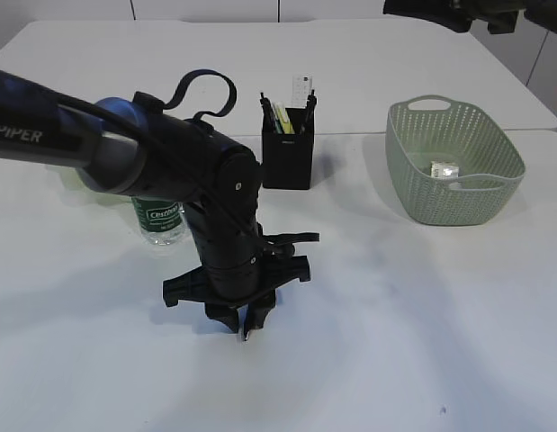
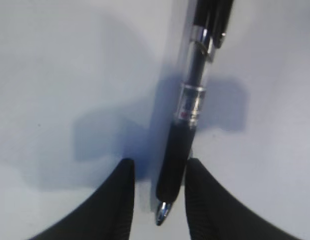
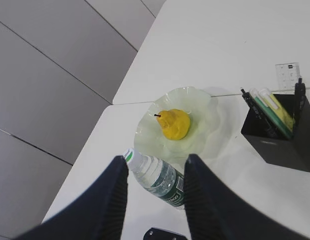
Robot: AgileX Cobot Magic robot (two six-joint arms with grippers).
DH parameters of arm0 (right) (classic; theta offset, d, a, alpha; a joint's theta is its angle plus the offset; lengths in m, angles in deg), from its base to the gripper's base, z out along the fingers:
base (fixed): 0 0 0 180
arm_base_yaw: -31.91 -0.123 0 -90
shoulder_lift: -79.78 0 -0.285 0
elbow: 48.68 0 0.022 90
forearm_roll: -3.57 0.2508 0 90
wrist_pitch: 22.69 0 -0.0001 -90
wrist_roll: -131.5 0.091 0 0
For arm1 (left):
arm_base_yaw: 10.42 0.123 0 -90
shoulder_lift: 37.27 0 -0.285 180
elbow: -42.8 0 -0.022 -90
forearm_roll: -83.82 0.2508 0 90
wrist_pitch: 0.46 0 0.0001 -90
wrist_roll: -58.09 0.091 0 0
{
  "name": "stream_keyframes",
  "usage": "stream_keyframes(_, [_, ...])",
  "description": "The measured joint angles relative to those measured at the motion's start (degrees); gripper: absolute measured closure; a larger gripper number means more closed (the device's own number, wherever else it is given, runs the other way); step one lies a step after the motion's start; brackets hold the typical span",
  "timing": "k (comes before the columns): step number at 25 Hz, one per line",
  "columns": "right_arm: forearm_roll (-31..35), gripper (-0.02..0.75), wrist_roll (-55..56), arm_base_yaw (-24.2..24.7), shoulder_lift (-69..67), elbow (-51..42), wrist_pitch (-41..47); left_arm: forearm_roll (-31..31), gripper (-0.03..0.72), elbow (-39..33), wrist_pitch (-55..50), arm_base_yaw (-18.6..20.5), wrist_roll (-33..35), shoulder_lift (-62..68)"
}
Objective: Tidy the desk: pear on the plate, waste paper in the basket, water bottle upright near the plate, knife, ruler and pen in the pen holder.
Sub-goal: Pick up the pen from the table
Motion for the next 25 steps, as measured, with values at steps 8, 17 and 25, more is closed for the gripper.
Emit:
stream_keyframes(8, [0.0,0.454,0.0,0.0,0.0,0.0,0.0,0.0,0.619,0.0,-0.6,0.0,1.4,0.1])
stream_keyframes(17, [0.0,0.454,0.0,0.0,0.0,0.0,0.0,1.9,0.63,0.0,-2.0,0.0,3.3,0.0])
stream_keyframes(25, [0.0,0.454,0.0,0.0,0.0,0.0,0.0,9.3,0.631,0.0,-3.6,0.0,4.1,-5.9])
